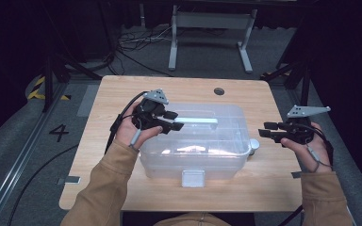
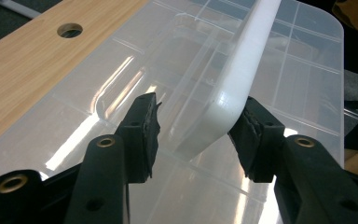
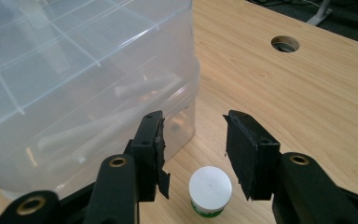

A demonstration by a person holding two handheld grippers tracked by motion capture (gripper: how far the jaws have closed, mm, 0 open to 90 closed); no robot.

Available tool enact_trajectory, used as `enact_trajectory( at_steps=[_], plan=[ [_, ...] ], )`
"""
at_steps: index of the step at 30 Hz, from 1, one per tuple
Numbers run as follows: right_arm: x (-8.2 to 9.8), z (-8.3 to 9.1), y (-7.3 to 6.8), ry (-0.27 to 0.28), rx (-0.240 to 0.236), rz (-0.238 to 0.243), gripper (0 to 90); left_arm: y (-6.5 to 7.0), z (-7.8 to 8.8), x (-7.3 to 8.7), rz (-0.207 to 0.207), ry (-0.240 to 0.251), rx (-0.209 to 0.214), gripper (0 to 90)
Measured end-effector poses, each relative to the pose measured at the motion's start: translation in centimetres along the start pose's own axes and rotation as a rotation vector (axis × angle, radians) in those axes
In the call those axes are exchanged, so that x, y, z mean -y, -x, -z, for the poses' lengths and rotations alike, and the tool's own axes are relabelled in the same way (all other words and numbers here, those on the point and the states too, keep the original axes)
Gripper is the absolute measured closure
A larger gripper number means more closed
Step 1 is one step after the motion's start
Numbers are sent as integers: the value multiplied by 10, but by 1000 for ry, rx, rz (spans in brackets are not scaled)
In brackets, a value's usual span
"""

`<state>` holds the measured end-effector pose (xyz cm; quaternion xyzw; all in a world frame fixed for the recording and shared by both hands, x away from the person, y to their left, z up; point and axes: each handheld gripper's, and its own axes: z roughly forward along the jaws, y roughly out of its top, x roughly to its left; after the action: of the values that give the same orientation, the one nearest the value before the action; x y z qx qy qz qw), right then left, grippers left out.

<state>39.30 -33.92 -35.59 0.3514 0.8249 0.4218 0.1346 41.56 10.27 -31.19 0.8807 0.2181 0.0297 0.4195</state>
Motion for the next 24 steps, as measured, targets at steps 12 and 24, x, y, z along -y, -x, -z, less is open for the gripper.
enact_trajectory(
  at_steps=[12,24],
  plan=[
    [5,2,0,-31,8,-19,591,3,-10,-4,-25,-47,0,702],
    [7,7,-12,-77,-148,-24,839,3,-9,-13,-41,-103,-44,762]
  ],
)
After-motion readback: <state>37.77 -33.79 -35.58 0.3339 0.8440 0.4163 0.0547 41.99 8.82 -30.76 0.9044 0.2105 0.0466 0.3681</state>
